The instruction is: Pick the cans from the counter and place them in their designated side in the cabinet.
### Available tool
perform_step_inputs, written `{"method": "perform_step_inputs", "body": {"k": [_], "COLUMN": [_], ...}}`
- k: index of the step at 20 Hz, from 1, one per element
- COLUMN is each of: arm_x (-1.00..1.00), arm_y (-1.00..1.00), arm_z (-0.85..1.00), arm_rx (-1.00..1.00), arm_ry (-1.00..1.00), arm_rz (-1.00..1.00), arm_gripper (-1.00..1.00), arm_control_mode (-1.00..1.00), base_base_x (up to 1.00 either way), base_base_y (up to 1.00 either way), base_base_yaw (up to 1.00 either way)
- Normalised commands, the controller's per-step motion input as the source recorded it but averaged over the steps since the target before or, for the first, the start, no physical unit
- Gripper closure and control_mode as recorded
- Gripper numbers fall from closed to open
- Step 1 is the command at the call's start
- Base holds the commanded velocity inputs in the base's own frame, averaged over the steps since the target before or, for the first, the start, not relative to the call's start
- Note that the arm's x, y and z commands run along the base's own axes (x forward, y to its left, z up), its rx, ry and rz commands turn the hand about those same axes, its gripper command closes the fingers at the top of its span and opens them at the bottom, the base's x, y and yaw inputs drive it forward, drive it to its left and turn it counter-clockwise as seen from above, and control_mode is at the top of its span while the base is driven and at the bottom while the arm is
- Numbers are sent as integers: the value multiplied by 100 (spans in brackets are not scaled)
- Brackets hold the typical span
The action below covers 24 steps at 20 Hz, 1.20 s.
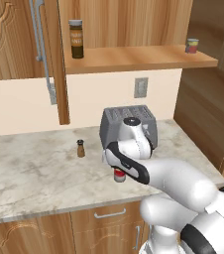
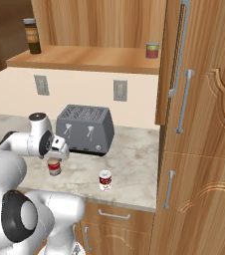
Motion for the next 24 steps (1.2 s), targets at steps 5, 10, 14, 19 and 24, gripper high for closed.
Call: {"method": "perform_step_inputs", "body": {"k": [5,10,14,19,24], "arm_x": [8,10,10,7,-2], "arm_y": [0,1,4,7,0], "arm_z": [-25,-23,-24,-21,1], "arm_rx": [0,0,0,0,0], "arm_ry": [1,1,1,1,-3], "arm_rz": [0,0,0,0,0], "arm_gripper": [-100,-100,-100,100,100], "arm_control_mode": [-100,-100,-100,-100,-100], "base_base_x": [0,0,0,0,0], "base_base_y": [0,0,0,0,0], "base_base_yaw": [0,0,0,0,0]}}
